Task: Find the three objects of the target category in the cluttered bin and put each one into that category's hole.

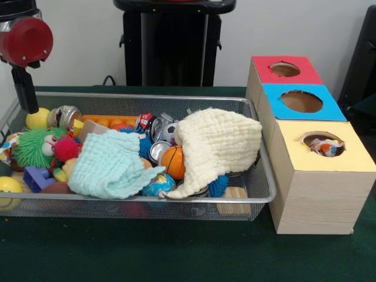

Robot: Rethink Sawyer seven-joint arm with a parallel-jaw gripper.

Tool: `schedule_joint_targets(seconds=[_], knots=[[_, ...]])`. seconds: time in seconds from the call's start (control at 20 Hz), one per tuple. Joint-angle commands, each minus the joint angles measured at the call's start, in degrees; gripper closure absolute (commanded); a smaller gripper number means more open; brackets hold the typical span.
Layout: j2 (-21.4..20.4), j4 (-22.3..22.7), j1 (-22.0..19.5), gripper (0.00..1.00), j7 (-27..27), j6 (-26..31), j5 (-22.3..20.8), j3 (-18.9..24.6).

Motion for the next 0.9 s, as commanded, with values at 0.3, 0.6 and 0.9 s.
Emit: schedule_joint_targets(seconds=[0.3,0.6,0.9], knots=[[-6.04,8.68,3.54,1.0,1.09,-1.22,-3.22,-5.79],[-5.06,11.84,2.07,1.0,0.04,-4.03,-1.95,-6.08],[-4.17,12.57,2.59,1.0,1.02,-5.55,-2.4,-7.09]])
